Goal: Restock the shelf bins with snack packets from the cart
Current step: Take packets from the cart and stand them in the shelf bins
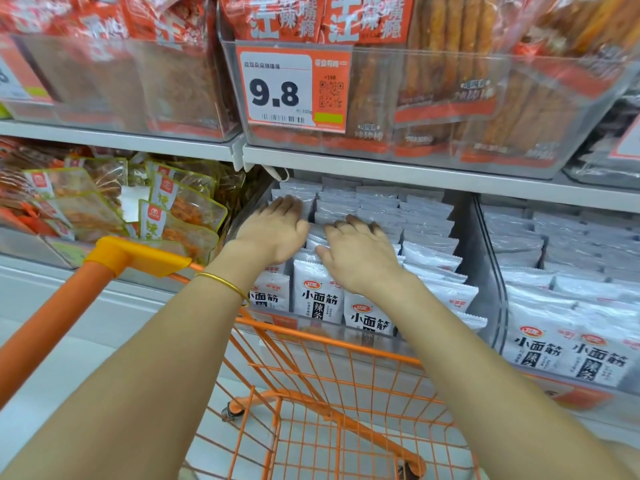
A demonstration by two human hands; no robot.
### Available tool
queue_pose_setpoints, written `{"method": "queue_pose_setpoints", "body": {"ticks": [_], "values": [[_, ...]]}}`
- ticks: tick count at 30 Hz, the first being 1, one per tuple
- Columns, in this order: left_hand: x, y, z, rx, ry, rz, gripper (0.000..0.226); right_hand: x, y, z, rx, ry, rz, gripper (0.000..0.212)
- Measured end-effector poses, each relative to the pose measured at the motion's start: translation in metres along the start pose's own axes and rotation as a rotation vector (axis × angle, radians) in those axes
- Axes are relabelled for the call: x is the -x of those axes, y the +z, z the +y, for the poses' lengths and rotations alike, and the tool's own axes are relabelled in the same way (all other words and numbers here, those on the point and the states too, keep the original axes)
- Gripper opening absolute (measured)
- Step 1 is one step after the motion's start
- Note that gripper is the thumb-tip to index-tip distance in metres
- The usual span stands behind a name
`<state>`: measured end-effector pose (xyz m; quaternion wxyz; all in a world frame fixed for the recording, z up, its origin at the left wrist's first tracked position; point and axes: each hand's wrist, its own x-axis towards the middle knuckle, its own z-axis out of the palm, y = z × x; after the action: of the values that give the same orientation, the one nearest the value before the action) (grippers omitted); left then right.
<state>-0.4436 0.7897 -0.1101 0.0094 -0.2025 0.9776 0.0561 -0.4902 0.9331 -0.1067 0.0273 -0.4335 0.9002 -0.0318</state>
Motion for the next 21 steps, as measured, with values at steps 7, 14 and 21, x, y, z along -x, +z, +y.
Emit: {"method": "queue_pose_setpoints", "body": {"ticks": [7,14,21], "values": [[-0.012,-0.01,0.027,-0.007,0.075,0.025,0.054,0.007,-0.017,0.047,-0.005,0.308,0.074,0.06],[-0.009,-0.004,0.014,-0.026,0.037,-0.019,0.053,0.007,-0.006,0.054,-0.029,0.395,-0.012,0.072],[0.045,-0.006,0.049,0.346,0.121,0.4,0.06,0.081,-0.036,0.052,-0.278,0.297,0.397,0.03]]}}
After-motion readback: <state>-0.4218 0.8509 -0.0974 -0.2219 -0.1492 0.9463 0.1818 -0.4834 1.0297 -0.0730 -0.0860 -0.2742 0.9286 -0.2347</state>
